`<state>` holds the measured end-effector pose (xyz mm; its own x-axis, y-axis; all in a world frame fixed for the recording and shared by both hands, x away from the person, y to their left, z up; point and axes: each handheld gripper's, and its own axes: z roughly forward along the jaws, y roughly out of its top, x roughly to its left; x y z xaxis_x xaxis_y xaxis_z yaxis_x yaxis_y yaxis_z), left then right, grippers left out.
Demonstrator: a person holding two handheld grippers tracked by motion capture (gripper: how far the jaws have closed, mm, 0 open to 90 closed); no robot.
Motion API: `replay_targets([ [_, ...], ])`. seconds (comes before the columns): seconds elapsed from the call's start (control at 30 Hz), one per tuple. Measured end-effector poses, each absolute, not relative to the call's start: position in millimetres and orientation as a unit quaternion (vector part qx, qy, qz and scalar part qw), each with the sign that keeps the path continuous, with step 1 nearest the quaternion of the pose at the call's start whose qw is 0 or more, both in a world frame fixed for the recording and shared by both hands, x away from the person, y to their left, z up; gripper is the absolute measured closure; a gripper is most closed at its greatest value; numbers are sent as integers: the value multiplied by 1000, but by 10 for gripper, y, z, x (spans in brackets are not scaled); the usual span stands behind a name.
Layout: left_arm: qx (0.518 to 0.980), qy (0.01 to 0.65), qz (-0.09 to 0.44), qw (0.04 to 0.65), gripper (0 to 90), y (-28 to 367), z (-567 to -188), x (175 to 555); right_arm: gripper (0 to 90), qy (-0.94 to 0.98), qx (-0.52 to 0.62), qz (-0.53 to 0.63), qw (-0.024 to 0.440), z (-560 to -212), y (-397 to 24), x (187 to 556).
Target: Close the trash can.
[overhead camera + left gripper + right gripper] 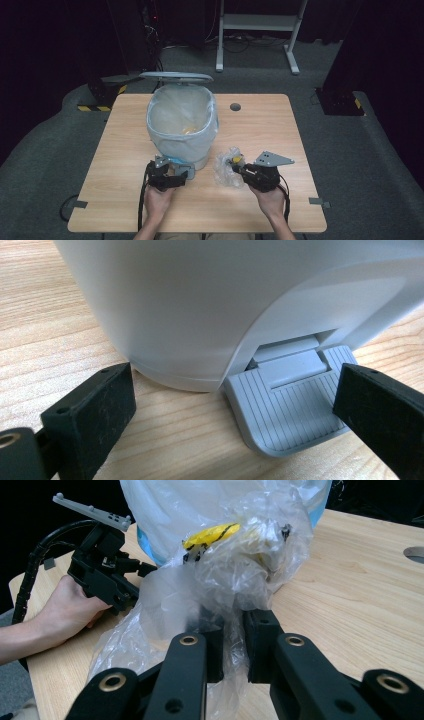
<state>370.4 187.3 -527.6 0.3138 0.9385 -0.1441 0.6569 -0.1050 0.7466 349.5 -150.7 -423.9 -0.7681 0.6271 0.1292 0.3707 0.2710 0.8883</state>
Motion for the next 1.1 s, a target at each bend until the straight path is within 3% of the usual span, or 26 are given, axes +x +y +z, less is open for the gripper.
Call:
replay_targets([
  [1.1, 724, 552, 187, 370, 37, 1885, -5272, 3704, 813, 783, 286, 538, 129, -3774, -1501, 3533],
])
